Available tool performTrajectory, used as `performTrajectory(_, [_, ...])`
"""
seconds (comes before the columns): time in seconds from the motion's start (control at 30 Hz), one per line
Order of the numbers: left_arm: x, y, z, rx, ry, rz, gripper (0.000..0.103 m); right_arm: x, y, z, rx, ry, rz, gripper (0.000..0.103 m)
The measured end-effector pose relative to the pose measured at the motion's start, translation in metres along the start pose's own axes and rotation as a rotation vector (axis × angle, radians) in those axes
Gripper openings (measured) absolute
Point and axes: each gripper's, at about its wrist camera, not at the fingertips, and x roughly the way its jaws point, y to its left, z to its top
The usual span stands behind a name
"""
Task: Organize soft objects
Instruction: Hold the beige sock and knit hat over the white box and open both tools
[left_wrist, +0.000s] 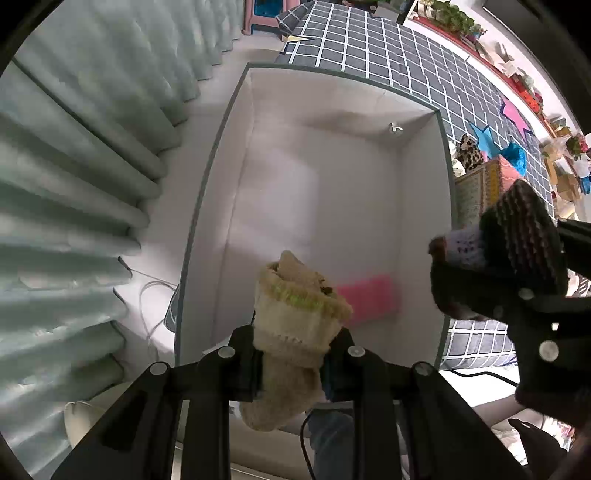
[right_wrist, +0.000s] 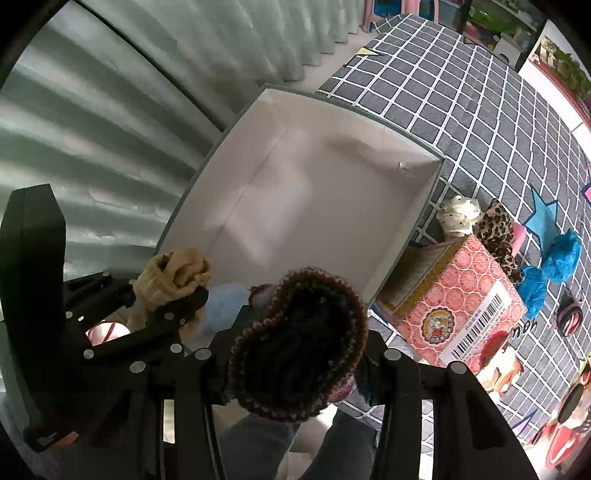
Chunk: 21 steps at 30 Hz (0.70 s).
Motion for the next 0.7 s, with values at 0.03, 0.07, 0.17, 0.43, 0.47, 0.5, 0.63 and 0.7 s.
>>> performTrajectory(0.03, [0.001, 0.000, 0.000, 0.000, 0.001, 0.000, 0.026, 0.001, 0.001, 0.000, 0.000, 0.001, 0.002, 0.050])
performTrajectory(0.07, [0.002, -0.001, 0.000, 0.001, 0.003, 0.001, 0.026, 0.002, 0.001, 0.000, -0.001, 0.003, 0.003, 0.050])
performTrajectory(0.17, [0.004, -0.002, -0.001, 0.001, 0.008, 0.001, 0.026, 0.004, 0.002, 0.001, -0.003, 0.007, 0.005, 0.050])
performTrajectory(0.43, [0.009, -0.004, -0.001, -0.005, 0.019, 0.001, 0.026, 0.008, 0.003, 0.001, -0.003, 0.012, 0.014, 0.050])
performTrajectory(0.47, [0.009, -0.004, -0.001, -0.005, 0.020, 0.001, 0.026, 0.009, 0.003, 0.001, -0.004, 0.014, 0.015, 0.050])
performTrajectory(0.5, [0.010, -0.004, 0.000, -0.004, 0.022, 0.002, 0.026, 0.010, 0.003, 0.001, -0.004, 0.014, 0.015, 0.050])
performTrajectory(0.63, [0.012, -0.005, 0.000, -0.005, 0.029, -0.001, 0.026, 0.012, 0.003, 0.001, -0.002, 0.017, 0.024, 0.050])
performTrajectory(0.7, [0.013, -0.004, 0.000, -0.006, 0.029, -0.005, 0.026, 0.013, 0.003, 0.001, 0.000, 0.017, 0.031, 0.050])
